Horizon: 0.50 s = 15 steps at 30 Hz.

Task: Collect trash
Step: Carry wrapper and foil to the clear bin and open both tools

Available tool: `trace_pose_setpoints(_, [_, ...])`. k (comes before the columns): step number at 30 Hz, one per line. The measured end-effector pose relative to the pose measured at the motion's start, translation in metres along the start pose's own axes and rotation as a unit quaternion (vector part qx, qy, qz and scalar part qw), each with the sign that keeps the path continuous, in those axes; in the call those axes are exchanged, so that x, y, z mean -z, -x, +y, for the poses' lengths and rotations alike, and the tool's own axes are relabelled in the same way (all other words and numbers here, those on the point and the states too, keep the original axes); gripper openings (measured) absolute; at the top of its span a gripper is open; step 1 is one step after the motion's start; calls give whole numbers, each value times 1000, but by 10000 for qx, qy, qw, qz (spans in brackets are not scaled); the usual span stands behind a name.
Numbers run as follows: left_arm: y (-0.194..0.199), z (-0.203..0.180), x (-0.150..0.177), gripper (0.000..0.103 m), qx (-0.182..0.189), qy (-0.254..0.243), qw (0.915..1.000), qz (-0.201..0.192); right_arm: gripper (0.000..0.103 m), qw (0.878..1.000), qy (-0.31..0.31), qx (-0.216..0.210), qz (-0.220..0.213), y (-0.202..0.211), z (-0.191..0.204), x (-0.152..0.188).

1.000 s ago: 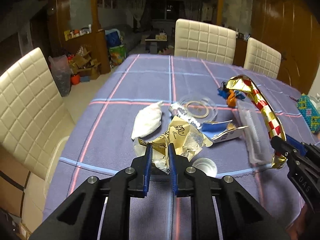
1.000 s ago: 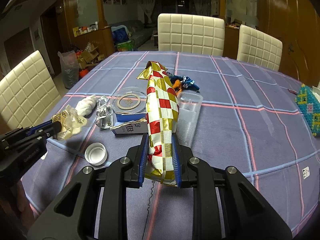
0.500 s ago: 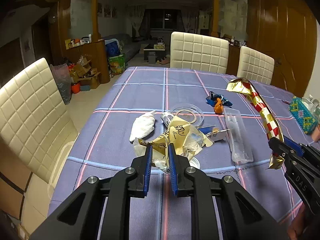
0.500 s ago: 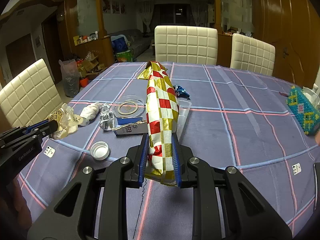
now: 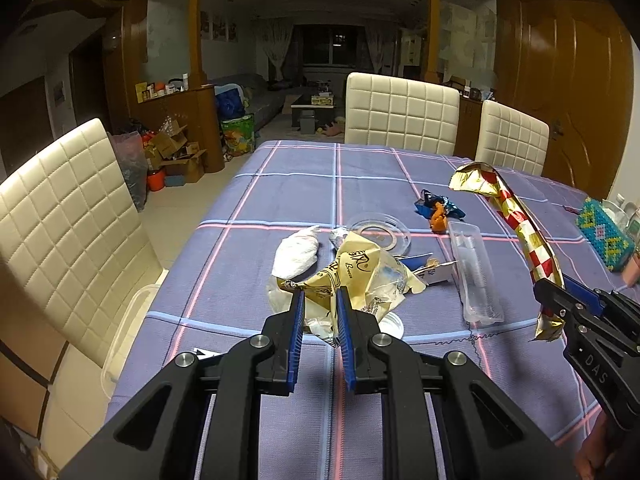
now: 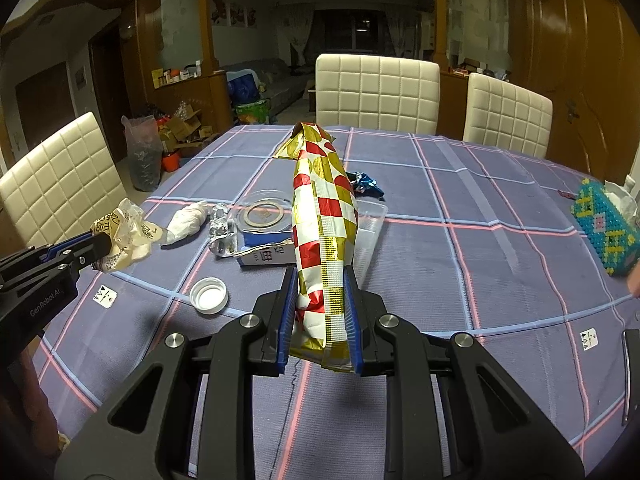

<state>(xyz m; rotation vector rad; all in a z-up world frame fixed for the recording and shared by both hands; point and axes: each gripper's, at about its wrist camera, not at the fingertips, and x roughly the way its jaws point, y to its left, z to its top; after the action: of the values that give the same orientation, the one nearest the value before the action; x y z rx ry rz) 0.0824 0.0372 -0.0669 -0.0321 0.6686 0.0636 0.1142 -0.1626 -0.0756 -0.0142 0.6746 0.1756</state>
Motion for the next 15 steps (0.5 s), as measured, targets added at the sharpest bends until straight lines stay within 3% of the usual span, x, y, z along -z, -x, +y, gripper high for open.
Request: trace_pose_setpoints(15, [2, 51, 5, 16, -227, 363, 9991, -74, 24, 9986, 458, -235, 107, -16, 53, -9])
